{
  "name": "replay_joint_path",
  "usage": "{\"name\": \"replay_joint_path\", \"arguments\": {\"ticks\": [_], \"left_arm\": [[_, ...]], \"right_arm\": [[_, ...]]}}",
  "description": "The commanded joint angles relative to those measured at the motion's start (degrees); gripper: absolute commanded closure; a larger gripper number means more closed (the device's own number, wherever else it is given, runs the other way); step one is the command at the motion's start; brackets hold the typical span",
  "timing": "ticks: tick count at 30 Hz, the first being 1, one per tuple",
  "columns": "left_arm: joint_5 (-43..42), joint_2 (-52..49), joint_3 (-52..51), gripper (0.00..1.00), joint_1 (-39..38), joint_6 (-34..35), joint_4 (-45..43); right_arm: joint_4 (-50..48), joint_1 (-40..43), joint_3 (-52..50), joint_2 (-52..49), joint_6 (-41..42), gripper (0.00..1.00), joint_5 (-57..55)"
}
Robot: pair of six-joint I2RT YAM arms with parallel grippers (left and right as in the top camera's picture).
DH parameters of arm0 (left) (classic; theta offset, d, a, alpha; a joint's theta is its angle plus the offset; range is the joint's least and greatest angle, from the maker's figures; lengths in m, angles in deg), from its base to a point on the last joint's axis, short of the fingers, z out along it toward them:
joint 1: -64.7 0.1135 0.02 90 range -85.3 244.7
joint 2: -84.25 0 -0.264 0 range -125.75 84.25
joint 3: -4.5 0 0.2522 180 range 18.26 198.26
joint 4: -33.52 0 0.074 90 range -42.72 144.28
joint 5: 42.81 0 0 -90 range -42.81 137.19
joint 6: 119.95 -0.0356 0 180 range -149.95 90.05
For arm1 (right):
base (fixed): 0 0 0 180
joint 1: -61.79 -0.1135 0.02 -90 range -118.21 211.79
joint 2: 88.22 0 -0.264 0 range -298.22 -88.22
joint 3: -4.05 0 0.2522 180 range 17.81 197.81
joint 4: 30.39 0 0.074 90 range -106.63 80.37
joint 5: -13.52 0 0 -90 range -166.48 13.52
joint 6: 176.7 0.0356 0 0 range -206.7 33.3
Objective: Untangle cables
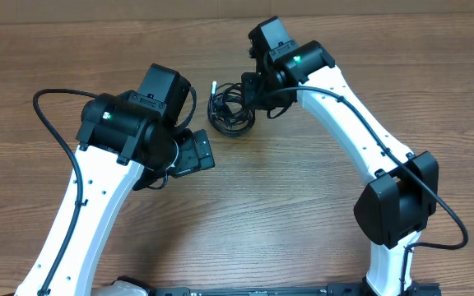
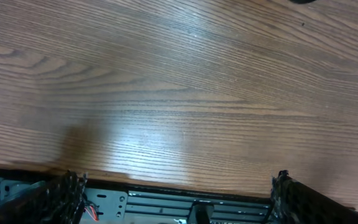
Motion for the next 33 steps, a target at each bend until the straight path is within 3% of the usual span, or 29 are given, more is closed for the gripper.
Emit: {"name": "replay_joint_path", "arguments": {"ticks": [1, 9, 15, 22, 28, 33], "left_arm": [[-0.39, 0.04, -0.09, 0.0, -0.11, -1.18, 0.24], [-0.37, 0.04, -0.09, 0.0, -0.11, -1.2, 0.13], [-0.37, 0.04, -0.09, 0.0, -0.11, -1.18, -0.42], [-0.37, 0.04, -0.09, 0.0, -0.11, -1.18, -0.52], [-0.37, 0.04, -0.09, 0.0, -0.11, -1.2, 0.46], [-0.33, 0.04, -0.09, 0.0, -0.11, -1.2, 0.74]], "right_arm": [[-0.96, 0.07, 1.03, 1.97, -1.18, 0.96, 7.19], [0.17, 0.37, 3.39, 5.6, 0.63, 0.96, 7.82], [0.7, -0.61, 1.05, 5.66, 1.31, 0.96, -6.49], [-0.46, -0.5, -0.02, 5.73, -5.09, 0.96, 11.39], [0.9, 1.09, 0.81, 6.69, 5.9, 0.96, -2.97], [0.66, 1.16, 3.28, 9.2, 2.45, 0.96, -3.78]]}}
